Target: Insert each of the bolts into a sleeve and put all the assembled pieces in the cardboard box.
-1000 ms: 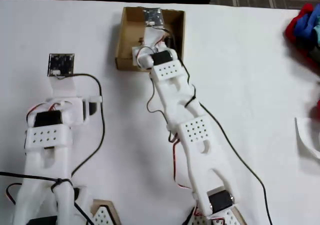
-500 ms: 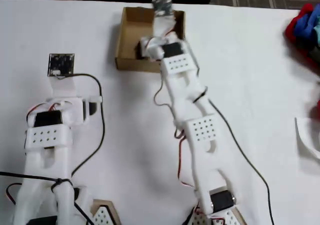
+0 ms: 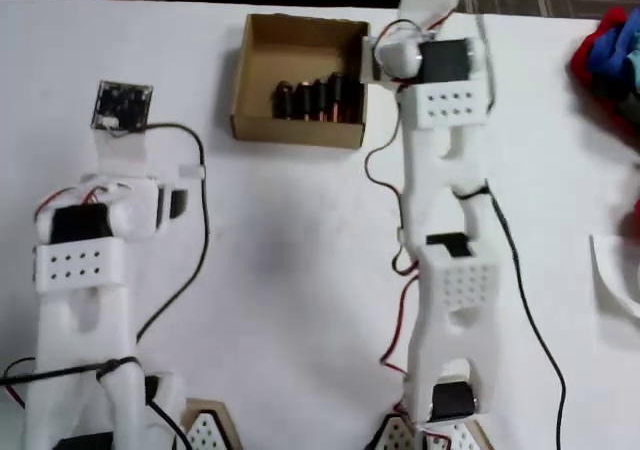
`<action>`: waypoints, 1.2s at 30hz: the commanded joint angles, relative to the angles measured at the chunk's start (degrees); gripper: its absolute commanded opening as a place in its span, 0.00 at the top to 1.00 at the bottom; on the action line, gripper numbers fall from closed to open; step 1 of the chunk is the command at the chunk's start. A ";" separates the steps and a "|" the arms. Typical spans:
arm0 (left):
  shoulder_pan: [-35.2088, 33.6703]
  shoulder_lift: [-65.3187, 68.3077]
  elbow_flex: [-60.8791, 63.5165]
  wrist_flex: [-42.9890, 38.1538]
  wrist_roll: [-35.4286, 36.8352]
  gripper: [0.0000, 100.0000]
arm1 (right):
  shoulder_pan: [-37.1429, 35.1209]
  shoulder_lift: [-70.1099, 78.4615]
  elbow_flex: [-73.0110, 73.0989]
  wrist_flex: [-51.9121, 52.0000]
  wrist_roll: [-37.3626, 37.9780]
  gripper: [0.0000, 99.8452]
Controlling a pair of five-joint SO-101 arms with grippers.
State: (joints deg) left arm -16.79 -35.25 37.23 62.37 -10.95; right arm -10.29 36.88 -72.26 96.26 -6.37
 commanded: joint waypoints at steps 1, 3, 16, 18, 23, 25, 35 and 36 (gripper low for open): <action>-0.09 -0.70 -10.33 7.12 -0.44 0.74 | 0.92 -10.24 0.18 5.14 0.62 0.91; -0.44 -0.70 -14.20 11.60 -0.44 0.74 | 0.92 -14.37 1.93 5.14 0.62 0.91; -2.73 -17.67 -18.42 38.95 -0.88 0.74 | 0.84 -72.48 72.70 4.79 0.62 0.91; -2.64 -21.63 -8.31 37.80 -0.97 0.74 | 0.84 -81.80 87.65 4.53 0.62 0.91; -2.81 -33.14 13.23 28.22 -0.97 0.74 | 0.92 -102.90 117.54 -5.58 0.62 0.91; -2.81 -39.12 18.07 24.35 -0.97 0.74 | 0.92 -111.43 127.82 -11.74 0.62 0.91; -2.90 -70.68 46.29 19.60 -0.97 0.74 | 0.66 -137.36 169.32 -27.74 0.53 0.91; -2.90 -69.63 47.08 18.90 -0.62 0.74 | 0.84 -135.34 169.23 -27.21 0.44 0.91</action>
State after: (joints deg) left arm -19.16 -100.92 80.84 83.30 -11.38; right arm -9.85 -100.00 94.68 69.98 -6.29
